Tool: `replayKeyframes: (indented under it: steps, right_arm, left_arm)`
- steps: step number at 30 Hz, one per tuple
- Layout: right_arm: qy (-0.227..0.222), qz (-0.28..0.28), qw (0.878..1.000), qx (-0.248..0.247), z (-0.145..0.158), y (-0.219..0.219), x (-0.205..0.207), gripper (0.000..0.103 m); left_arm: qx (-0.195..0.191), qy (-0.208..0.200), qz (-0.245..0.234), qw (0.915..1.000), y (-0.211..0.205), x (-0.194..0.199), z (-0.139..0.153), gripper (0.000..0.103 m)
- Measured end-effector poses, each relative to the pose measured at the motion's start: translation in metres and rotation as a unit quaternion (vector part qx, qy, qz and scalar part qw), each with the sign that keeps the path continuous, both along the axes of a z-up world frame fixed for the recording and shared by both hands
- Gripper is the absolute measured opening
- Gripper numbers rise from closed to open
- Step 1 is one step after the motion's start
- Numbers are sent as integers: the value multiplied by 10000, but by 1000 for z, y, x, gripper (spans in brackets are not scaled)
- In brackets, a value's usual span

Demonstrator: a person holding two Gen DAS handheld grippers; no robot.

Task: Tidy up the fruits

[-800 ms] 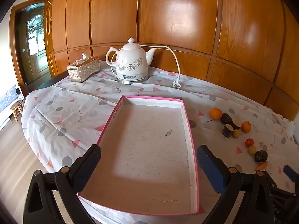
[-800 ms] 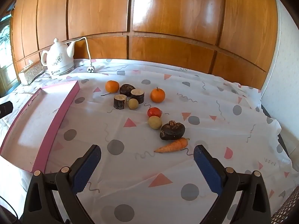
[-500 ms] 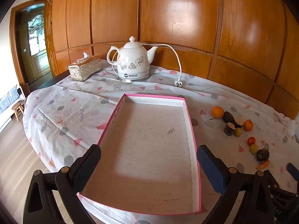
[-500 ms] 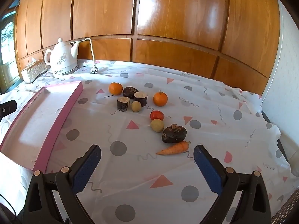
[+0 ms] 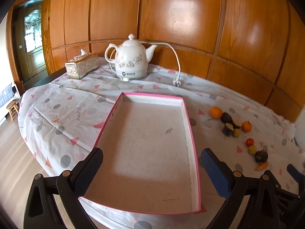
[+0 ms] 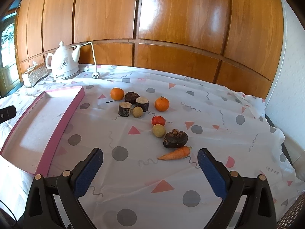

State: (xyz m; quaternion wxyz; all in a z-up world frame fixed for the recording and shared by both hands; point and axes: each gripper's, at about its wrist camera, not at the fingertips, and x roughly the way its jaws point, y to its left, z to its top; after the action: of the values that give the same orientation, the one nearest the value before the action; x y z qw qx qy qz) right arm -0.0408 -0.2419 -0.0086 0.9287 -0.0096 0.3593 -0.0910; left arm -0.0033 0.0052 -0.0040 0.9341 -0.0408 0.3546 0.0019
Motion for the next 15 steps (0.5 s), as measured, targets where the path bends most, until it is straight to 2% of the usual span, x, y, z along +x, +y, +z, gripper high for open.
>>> replayKeyframes:
  steps: [6, 10, 15]
  right_arm:
    - [-19, 62, 10000, -36, -1, 3, -1, 101]
    - [-31, 32, 10000, -39, 1, 2, -1, 101]
    - [-4, 71, 10000, -52, 3, 2, 3, 101]
  left_arm:
    - [136, 48, -90, 9999, -6, -2, -2, 103]
    - [-65, -40, -140, 9999, -2, -5, 2, 103]
    - [-134, -55, -92, 9999, 1, -4, 5, 103]
